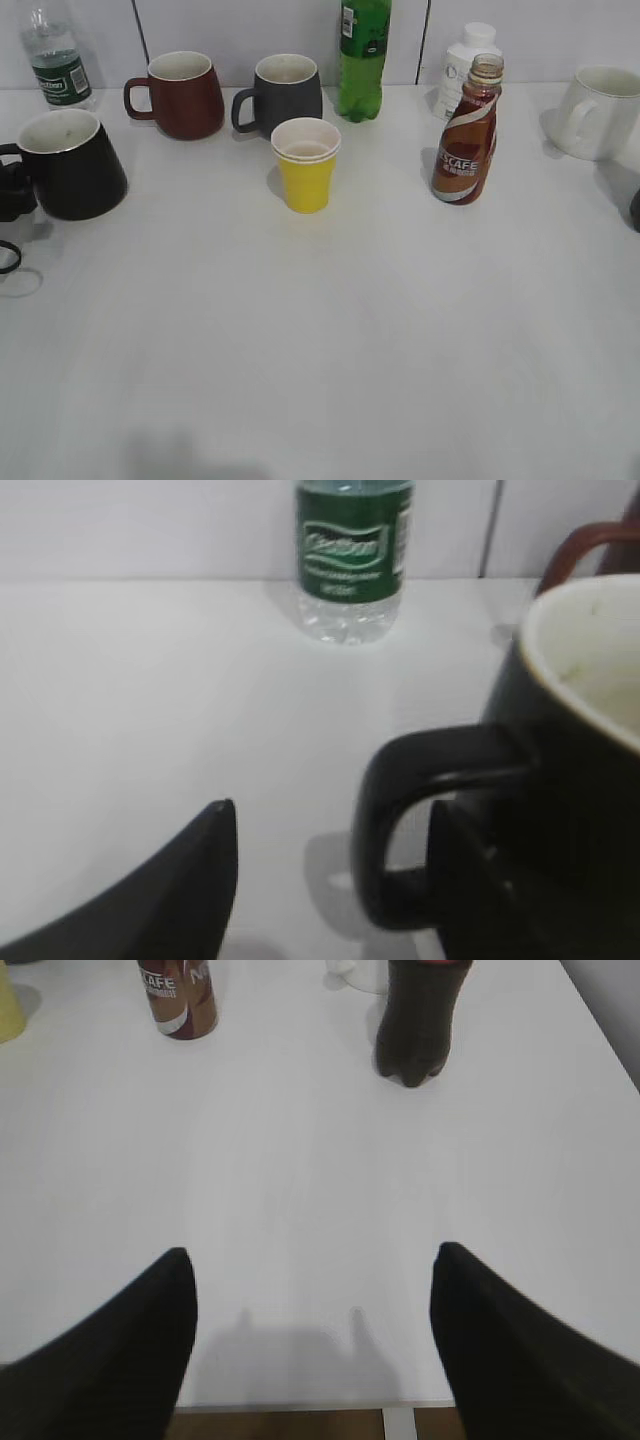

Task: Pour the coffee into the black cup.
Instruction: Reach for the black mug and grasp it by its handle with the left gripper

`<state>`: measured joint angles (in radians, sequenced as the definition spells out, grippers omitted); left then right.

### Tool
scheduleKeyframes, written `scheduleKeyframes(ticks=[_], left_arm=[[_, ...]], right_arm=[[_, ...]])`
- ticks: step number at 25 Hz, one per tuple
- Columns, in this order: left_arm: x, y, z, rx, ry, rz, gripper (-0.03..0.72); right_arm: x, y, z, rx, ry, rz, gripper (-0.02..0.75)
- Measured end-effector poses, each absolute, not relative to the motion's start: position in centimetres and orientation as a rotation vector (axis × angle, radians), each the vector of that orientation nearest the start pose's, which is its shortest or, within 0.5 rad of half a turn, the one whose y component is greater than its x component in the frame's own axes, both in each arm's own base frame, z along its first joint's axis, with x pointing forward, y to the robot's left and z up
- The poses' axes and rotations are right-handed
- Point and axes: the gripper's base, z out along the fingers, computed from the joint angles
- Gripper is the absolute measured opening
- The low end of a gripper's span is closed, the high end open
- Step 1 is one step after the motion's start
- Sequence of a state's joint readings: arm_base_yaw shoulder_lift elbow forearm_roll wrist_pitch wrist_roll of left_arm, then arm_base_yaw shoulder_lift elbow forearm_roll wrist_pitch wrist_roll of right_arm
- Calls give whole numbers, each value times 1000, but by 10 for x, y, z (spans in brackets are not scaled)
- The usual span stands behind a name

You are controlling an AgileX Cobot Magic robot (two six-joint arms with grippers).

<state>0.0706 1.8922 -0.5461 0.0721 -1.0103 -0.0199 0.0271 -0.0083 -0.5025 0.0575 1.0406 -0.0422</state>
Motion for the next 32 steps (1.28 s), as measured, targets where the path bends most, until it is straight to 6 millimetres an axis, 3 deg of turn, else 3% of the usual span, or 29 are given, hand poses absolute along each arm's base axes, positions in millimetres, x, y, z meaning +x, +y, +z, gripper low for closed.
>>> scheduleKeyframes(ticks=[11,17,25,28,30,32], left_arm=[[326,16,119,34,1797,-6,452],[343,23,120,65,1777,0,391],[375,19,121,278,1734,-37,264],[378,17,120,328,1733,-45,181],[379,16,120,336,1730,-47,74],[380,16,122,320,1719,-62,48]], right_arm=[[-6,4,280,-72,2011,59,571],[-6,4,280,-72,2011,60,571],[-6,4,280,-72,2011,60,571],[-6,4,280,-72,2011,60,571],[-6,4,280,-72,2011,60,571],[-6,5,280,-72,2011,62,571]])
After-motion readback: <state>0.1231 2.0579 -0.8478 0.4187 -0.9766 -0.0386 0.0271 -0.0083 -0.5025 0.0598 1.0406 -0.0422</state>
